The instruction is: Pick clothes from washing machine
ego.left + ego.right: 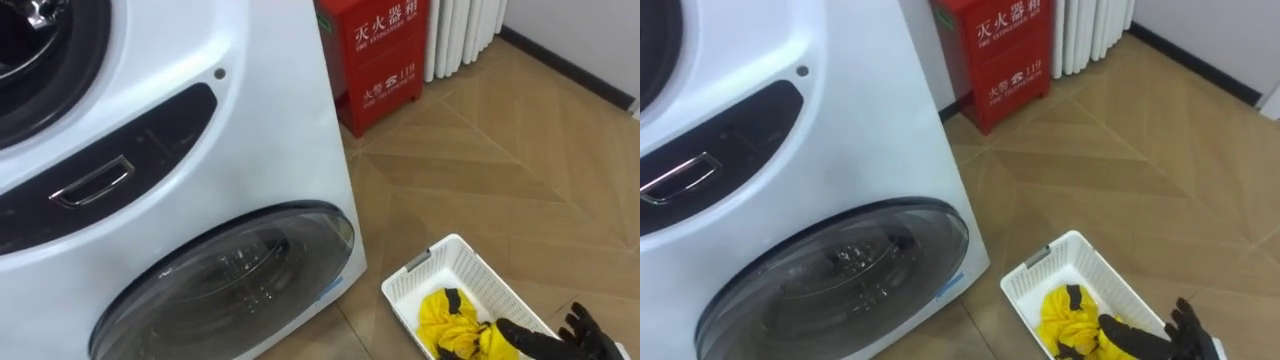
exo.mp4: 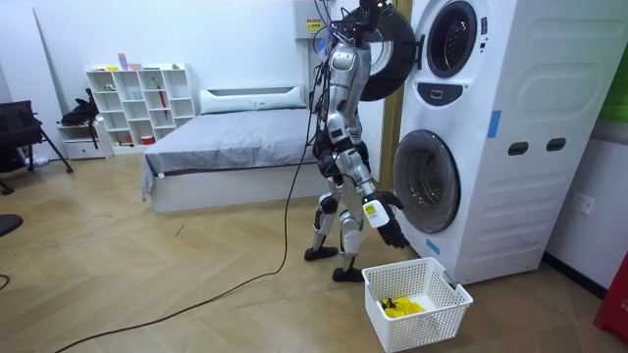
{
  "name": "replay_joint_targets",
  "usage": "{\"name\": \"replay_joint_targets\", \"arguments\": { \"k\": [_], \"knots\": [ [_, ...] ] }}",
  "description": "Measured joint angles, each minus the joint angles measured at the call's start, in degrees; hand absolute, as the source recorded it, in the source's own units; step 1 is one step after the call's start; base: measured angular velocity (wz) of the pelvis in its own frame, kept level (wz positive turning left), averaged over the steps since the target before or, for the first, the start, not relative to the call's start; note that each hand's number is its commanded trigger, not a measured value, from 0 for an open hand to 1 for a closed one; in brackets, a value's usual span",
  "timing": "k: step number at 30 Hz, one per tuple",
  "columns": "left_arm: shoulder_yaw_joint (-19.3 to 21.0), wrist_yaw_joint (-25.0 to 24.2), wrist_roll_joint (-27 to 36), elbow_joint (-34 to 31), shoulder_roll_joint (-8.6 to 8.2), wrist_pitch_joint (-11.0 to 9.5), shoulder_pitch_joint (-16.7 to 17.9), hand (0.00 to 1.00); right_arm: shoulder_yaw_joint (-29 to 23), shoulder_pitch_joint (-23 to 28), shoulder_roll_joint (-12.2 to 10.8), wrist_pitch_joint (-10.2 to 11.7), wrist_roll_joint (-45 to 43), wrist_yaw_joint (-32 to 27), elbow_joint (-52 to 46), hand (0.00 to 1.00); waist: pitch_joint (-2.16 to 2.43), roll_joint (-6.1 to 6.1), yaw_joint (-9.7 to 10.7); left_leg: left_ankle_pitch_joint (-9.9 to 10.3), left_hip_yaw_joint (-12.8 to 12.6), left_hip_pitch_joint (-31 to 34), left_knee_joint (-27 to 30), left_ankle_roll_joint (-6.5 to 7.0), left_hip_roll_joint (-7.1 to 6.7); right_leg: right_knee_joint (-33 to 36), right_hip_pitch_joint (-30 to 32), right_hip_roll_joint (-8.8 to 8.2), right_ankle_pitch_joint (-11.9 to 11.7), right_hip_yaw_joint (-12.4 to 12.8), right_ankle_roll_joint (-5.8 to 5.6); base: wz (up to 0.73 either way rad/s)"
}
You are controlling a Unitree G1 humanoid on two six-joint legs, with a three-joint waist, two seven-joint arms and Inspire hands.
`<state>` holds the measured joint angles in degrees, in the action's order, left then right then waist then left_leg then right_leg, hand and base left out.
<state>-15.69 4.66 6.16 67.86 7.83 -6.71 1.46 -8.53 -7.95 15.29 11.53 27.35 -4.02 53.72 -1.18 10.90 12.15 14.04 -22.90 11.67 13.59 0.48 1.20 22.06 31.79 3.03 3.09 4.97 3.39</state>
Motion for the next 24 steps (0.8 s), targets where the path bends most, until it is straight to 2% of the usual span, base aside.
{"name": "replay_joint_targets", "arguments": {
  "k": [10,11,12,17,20,24],
  "knots": [
    [-0.2,-0.3,1.1,-0.2,-0.05,0.4,0.1,0.00,2.3,0.1,-0.9,0.0,0.8,1.7,1.1,0.00,0.22,0.37,-1.6,-0.2,0.3,-0.5,0.1,-0.30,0.15,0.5,-0.5,-0.06,0.1,-0.5,0.70,0.02],
    [-0.2,-0.3,1.1,-0.2,-0.07,0.5,0.1,0.00,2.4,0.0,-0.9,0.0,0.8,1.8,1.7,0.00,0.28,0.45,-1.5,-0.2,0.5,-0.5,0.1,-0.34,0.22,0.2,-0.7,-0.04,0.1,-0.6,0.63,0.19],
    [-0.2,-0.3,1.1,-0.3,-0.22,0.5,0.2,0.00,2.3,0.3,-0.9,0.0,0.8,1.9,2.9,0.00,0.61,0.94,-1.5,-0.4,1.2,-0.5,0.1,-0.36,0.35,-0.7,-1.4,-0.04,0.0,-1.0,0.42,0.21],
    [0.1,0.2,1.0,-1.2,-0.25,0.3,1.7,0.00,1.9,3.1,-1.0,-0.2,2.1,3.4,9.2,0.00,0.79,1.24,-1.6,-1.1,2.2,-4.4,-2.0,-0.64,0.36,-1.4,-5.3,-0.17,0.7,-2.1,0.44,0.16],
    [1.5,0.1,0.8,-1.4,-0.35,0.4,3.5,0.00,0.0,6.0,-1.5,-0.9,5.2,5.1,15.9,0.00,0.50,0.78,-1.3,-1.3,3.1,-6.5,-2.3,-0.63,0.46,-1.8,-7.8,-0.50,1.2,-3.3,0.74,0.14],
    [3.5,0.0,0.6,-1.3,-0.61,1.1,4.1,0.00,-0.2,8.8,-2.5,-3.2,13.2,7.8,21.0,0.00,0.55,0.44,-1.6,-1.4,4.3,-7.6,-3.0,-0.57,0.39,-2.4,-9.6,-1.01,1.2,-4.5,0.65,0.19]
  ]
}}
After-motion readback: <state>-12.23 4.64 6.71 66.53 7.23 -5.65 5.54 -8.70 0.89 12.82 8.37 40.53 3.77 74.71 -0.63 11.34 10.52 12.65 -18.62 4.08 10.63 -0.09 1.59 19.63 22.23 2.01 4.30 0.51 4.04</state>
